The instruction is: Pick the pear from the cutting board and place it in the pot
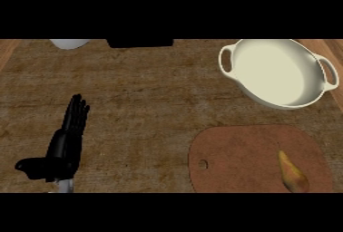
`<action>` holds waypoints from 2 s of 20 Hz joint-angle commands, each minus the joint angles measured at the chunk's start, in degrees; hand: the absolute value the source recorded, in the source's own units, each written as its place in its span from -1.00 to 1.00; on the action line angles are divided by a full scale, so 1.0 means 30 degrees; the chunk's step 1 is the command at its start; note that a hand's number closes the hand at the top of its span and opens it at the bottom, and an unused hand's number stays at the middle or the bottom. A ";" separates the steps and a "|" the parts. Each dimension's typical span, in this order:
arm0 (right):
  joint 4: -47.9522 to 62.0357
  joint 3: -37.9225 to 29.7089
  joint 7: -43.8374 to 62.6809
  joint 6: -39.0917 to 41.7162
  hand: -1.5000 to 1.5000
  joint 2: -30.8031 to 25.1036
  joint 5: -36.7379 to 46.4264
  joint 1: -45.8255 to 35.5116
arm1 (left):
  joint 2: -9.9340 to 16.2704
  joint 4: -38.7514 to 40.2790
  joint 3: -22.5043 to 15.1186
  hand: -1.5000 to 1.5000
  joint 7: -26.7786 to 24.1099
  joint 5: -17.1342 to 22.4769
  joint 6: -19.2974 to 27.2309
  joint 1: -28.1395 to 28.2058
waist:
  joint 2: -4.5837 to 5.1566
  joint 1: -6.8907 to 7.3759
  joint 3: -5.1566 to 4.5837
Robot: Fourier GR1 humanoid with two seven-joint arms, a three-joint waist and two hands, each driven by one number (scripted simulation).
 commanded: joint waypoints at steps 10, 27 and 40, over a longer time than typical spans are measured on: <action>-0.8013 -0.0028 0.6224 0.2572 -1.00 -0.3581 0.3696 0.5511 | -0.0544 0.0659 -0.0092 0.00 -0.0843 -0.0173 -0.0441 -0.0554 | 0.0146 0.0714 -0.0082; -0.8469 0.7491 1.4682 0.5013 -1.00 -0.1443 1.0091 0.2874 | -0.0665 -0.0094 0.0088 0.00 -0.0139 -0.0726 -0.0726 -0.0614 | 0.0103 0.0889 0.0001; -0.5460 0.7616 1.3254 0.6744 -1.00 0.1622 1.3387 0.1094 | -0.1978 0.1930 0.0587 0.00 -0.1025 -0.1319 -0.1079 -0.1638 | 0.0110 0.0776 -0.0002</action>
